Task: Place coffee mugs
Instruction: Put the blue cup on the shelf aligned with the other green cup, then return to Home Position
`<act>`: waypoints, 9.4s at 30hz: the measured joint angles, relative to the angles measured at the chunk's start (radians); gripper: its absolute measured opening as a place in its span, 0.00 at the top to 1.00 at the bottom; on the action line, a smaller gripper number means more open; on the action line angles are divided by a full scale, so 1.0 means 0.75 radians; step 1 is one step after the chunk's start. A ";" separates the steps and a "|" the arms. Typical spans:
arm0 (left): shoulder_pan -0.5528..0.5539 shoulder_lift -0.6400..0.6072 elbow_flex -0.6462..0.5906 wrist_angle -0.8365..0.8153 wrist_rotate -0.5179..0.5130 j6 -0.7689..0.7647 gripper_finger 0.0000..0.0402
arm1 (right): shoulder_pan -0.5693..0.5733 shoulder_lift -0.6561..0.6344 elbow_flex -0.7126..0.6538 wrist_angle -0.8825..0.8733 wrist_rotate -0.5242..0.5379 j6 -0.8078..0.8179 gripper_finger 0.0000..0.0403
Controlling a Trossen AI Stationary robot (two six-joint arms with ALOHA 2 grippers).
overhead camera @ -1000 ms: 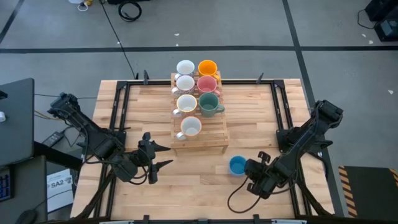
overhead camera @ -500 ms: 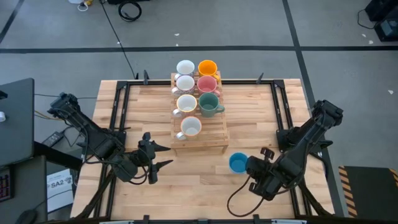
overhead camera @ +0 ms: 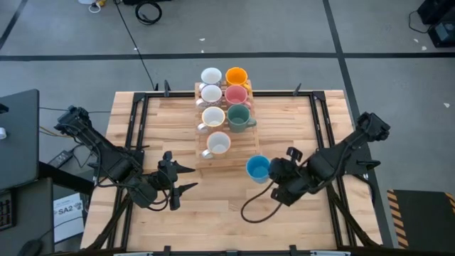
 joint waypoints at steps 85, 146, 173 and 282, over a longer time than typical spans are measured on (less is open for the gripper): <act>0.000 0.000 0.000 -0.001 0.000 0.000 0.44 | -0.496 -0.001 0.077 0.213 -0.072 -0.458 0.82; 0.220 -0.302 -0.053 -0.294 0.102 0.273 0.44 | -0.493 -0.801 0.029 0.022 -0.299 -0.649 0.60; 0.750 -1.246 -1.125 0.560 0.779 0.639 0.44 | -0.493 -1.709 -1.058 0.792 -0.373 -0.767 0.60; 0.753 -1.580 -1.380 0.702 0.733 0.686 0.44 | -0.932 -2.055 -2.002 1.796 -0.487 -1.340 0.60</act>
